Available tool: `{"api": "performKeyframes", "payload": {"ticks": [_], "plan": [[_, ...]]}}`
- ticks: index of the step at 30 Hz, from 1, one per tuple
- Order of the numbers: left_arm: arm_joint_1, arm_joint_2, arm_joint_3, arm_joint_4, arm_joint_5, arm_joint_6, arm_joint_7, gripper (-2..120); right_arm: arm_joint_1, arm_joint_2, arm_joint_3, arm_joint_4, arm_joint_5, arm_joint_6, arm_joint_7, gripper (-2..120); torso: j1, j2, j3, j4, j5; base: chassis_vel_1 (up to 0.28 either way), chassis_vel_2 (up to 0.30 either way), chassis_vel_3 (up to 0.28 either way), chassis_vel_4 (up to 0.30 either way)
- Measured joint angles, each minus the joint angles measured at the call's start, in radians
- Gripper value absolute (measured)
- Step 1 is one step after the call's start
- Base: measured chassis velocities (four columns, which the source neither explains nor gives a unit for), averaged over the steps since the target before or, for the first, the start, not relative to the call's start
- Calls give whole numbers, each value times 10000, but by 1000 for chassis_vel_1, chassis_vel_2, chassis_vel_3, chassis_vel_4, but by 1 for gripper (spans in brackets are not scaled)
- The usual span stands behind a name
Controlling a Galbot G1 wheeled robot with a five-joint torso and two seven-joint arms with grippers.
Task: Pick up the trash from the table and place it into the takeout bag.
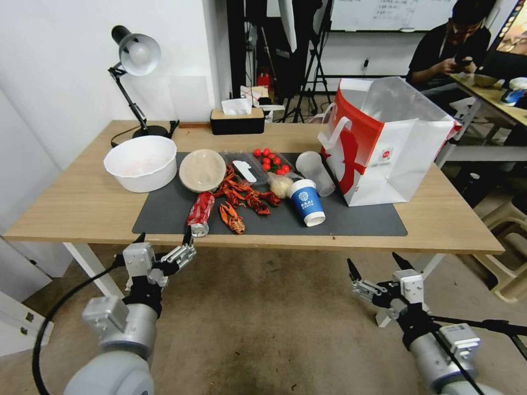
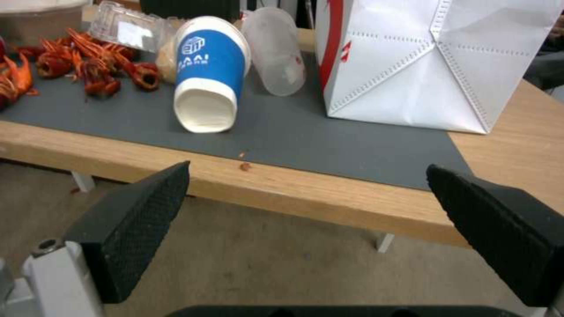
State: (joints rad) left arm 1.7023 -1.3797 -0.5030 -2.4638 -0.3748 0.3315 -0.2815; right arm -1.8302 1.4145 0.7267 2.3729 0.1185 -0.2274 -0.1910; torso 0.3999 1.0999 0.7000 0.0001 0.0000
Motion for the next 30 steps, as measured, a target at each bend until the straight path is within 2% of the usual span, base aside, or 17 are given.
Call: {"api": "performKeyframes", "payload": {"ticks": [2, 5, 21, 30], "plan": [[-31, 71, -104, 46, -171, 85, 156, 100, 48, -108, 27, -52, 52, -3, 16, 100, 0, 1, 0, 4, -1, 0, 0, 0, 0], [-74, 554, -470, 250, -468, 271, 538, 100, 131, -208, 41, -149, 107, -3, 67, 100, 0, 0, 1, -2, -2, 0, 0, 0, 0], [46, 565, -433, 300, -357, 186, 723, 100, 223, -195, -78, -205, 142, 3, 133, 100, 0, 0, 0, 0, 1, 0, 0, 0, 0], [28, 577, -373, 589, -272, 137, 877, 100, 495, -240, -228, -191, 705, -100, 285, 100, 0, 0, -1, 0, 1, 0, 0, 0, 0]]}}
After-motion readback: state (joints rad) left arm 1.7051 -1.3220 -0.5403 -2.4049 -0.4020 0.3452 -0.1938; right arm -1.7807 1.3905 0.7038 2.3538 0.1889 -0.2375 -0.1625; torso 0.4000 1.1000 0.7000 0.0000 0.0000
